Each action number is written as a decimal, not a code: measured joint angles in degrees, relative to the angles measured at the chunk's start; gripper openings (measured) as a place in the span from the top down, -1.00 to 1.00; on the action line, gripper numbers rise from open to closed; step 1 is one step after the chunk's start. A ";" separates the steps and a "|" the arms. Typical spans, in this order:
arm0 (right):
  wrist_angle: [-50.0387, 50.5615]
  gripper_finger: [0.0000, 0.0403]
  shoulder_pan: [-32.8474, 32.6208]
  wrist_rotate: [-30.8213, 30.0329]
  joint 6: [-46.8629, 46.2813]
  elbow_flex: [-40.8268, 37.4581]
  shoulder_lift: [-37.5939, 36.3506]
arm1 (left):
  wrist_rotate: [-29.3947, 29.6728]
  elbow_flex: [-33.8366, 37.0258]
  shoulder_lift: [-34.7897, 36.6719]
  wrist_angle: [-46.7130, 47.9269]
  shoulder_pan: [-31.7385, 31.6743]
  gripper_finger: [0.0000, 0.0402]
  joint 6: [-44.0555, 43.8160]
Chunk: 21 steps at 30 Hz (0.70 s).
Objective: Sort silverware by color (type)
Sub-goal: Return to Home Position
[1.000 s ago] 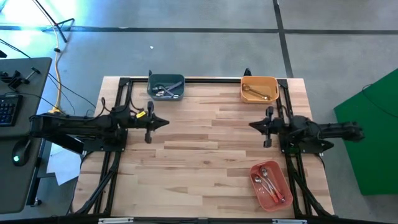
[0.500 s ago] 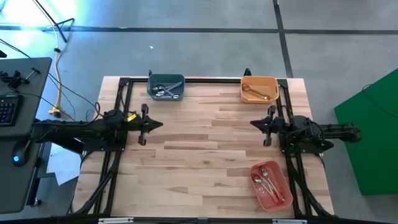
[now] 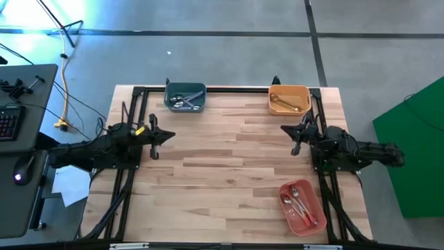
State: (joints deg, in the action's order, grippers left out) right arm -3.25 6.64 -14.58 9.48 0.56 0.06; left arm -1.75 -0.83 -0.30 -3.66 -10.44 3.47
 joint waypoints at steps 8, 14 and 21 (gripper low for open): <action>-0.17 1.00 3.76 -2.50 -0.20 0.00 0.32 | 2.06 0.15 0.11 0.16 0.40 1.00 -0.50; -0.18 1.00 5.62 -2.48 -1.76 -0.02 1.99 | 3.16 0.07 -0.23 2.85 0.40 1.00 -3.11; -0.17 1.00 5.70 -1.94 -1.69 -0.02 3.34 | 3.09 0.14 -1.79 3.28 0.40 1.00 -1.30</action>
State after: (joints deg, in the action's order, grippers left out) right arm -3.42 12.34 -16.52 7.80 0.54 3.40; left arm 1.34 -0.69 -2.09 -0.38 -10.04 2.17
